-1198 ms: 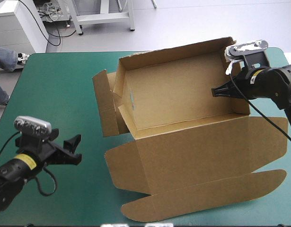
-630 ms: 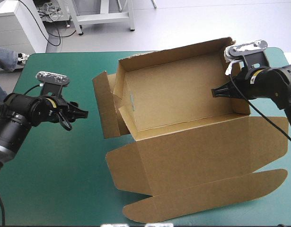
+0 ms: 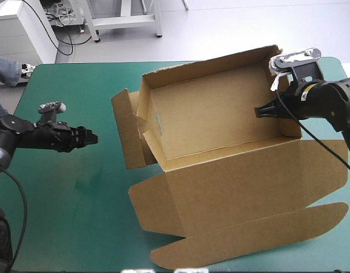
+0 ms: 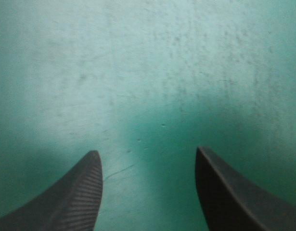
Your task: Fold the box
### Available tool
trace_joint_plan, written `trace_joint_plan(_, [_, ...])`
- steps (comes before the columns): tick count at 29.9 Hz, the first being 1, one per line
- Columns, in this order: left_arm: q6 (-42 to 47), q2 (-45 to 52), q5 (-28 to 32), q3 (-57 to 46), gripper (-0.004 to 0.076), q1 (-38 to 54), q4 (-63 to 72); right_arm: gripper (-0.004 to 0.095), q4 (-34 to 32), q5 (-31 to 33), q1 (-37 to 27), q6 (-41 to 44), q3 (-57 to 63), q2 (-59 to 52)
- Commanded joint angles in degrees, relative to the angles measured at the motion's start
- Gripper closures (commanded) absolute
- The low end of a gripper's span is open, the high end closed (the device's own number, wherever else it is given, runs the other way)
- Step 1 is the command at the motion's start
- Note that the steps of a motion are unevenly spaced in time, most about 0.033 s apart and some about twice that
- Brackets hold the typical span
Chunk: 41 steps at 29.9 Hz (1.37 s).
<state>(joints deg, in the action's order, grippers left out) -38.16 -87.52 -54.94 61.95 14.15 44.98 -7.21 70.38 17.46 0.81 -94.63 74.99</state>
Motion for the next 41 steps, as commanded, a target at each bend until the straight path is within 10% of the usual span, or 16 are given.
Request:
trace_joint_plan(1, [-9.63, -0.52, -0.37, -3.28, 0.0318, -0.22, 18.34, 0.0930, 0.13, -3.38, -0.20, 0.30, -1.41, -1.97])
trace_joint_plan(41, [-25.90, 7.57, -11.10, -5.30, 0.0318, -14.15, 51.20, 0.0929, 0.01, -5.70, -0.20, 0.02, -1.31, 7.54])
